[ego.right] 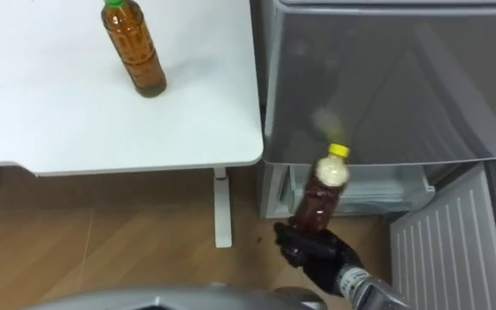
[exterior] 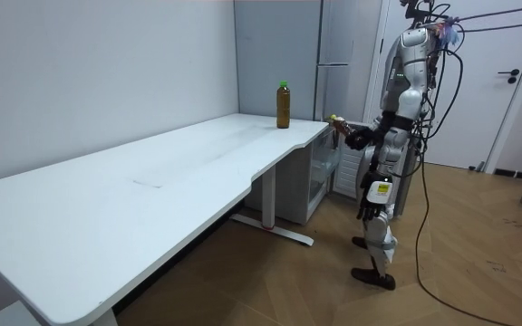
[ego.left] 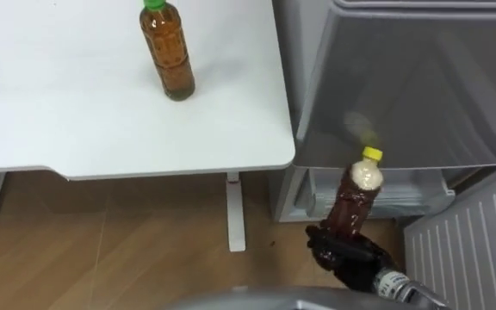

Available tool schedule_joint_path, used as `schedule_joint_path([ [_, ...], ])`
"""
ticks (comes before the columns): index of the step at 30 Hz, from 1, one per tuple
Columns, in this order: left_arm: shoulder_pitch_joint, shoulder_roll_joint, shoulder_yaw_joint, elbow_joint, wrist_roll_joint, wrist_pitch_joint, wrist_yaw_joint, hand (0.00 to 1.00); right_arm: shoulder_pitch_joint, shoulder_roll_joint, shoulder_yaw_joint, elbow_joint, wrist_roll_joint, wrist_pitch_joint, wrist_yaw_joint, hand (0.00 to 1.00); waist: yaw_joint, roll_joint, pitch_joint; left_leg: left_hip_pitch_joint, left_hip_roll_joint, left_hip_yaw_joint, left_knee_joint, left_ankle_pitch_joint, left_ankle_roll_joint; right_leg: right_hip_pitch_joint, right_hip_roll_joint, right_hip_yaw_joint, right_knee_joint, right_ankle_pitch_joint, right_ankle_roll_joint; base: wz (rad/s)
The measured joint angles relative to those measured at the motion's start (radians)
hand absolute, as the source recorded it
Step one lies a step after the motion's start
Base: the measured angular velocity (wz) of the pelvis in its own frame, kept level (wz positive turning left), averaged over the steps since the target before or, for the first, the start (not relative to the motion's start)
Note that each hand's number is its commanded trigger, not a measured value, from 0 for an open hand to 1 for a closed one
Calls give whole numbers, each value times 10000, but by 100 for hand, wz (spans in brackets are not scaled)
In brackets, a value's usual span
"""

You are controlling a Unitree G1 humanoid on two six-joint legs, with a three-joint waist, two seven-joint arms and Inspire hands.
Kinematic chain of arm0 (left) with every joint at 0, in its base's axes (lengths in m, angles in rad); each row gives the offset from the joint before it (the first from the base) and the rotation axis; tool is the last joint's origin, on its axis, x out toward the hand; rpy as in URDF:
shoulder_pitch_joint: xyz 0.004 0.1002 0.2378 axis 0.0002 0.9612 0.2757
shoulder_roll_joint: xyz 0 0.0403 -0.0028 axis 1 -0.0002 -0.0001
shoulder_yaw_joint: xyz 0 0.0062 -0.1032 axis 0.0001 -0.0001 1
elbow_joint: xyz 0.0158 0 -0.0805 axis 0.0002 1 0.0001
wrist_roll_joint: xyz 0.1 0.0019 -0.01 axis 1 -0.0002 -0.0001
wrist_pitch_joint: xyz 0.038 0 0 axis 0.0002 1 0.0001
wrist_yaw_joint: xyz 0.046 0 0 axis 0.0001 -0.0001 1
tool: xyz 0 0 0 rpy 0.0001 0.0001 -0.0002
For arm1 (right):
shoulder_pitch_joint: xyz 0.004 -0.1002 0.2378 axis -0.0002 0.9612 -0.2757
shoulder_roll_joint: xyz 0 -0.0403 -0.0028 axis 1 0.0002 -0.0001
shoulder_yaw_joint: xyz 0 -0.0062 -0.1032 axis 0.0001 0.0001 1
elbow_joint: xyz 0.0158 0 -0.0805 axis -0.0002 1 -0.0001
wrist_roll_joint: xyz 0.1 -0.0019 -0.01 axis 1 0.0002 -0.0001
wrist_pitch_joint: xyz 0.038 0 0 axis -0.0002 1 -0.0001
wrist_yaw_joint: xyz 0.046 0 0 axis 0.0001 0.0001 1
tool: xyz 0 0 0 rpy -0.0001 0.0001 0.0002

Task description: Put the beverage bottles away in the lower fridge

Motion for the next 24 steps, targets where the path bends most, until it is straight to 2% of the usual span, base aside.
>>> schedule_joint_path([
  [3, 50, -28, 28, 23, 231, 8, -20, 0, -143, 3, -442, 197, 1211, -250, -642, 100, -34, 72, -35, 6, 8, 10, 2, 1, 0, -6, 15, 21, 18, 4, -5, -6],
  [7, 72, -111, 141, 15, 760, 7, -41, 0, -290, 81, -763, 412, 2122, -570, -1168, 100, -34, 157, -15, 3, 11, 11, 33, 7, -4, 20, 4, -27, 111, -7, -16, 0],
  [11, 126, -139, 227, -8, 898, 3, 36, 0, -305, 257, -769, 418, 3120, -611, -1573, 100, -13, 133, -15, 11, -3, 18, 31, 7, -4, 42, -15, -35, 98, -56, -5, 0],
  [14, 216, -159, 294, -8, 1093, 14, 104, 0, -341, 380, -769, 458, 3864, -654, -1910, 100, -12, 80, 37, 120, -19, 31, 30, 6, -3, 185, -33, -51, 61, -110, 13, 6],
  [18, 312, -162, 344, -11, 1596, 32, 107, 0, -593, 421, -788, 729, 4872, -705, -2107, 100, -15, 64, 48, 172, -23, 23, 33, 5, -2, 218, -36, -74, -44, -147, 27, 3],
  [24, 240, -158, 350, -3, 2254, 173, 55, 0, -1213, 404, -819, 741, 5248, -885, -2438, 100, -18, 111, 55, -306, -61, -9, 313, 0, -2, -192, -108, -163, 164, -165, 17, 3],
])
